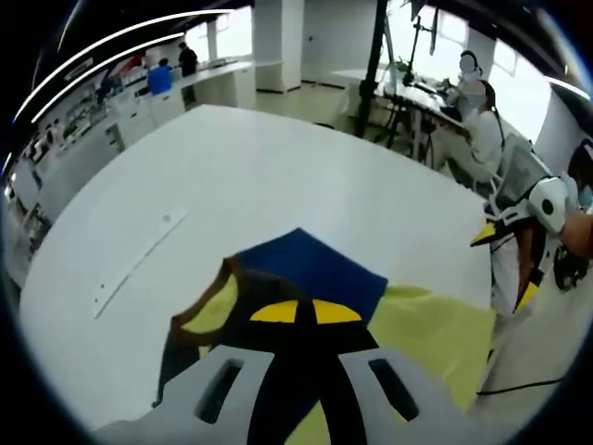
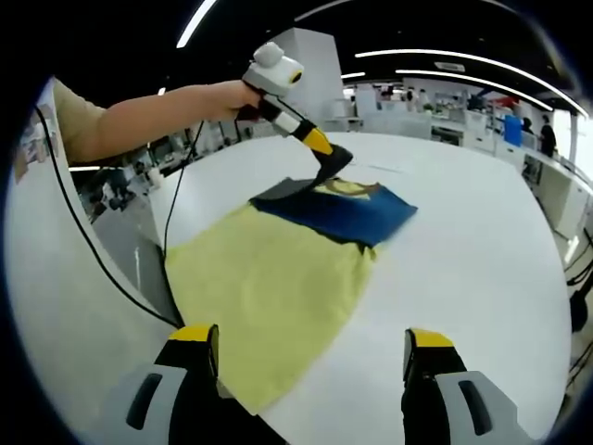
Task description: Fold the garment on the visible template until the final outline fits inside the template.
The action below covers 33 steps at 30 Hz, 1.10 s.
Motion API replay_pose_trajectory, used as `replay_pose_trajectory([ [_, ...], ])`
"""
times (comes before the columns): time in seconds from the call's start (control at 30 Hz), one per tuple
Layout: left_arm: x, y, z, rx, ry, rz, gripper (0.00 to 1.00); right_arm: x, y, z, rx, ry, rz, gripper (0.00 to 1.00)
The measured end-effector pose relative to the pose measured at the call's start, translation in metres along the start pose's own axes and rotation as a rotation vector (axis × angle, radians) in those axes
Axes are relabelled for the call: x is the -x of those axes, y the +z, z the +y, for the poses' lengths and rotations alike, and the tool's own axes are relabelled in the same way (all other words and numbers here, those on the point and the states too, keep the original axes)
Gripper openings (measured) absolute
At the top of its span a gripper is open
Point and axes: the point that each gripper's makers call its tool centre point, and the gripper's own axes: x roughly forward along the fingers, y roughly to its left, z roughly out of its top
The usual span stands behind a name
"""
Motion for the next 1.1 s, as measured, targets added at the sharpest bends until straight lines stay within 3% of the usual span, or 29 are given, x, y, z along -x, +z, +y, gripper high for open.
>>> replay_pose_trajectory([
  [0.53,-0.033,0.005,-0.013,0.010,-0.020,0.017,0.00,0.005,-0.003,-0.001,-0.005,-0.006,-0.001,0.80],
  [1.1,-0.062,-0.008,-0.023,0.026,-0.035,0.068,0.00,0.006,-0.007,-0.005,-0.016,-0.012,0.005,0.80],
])
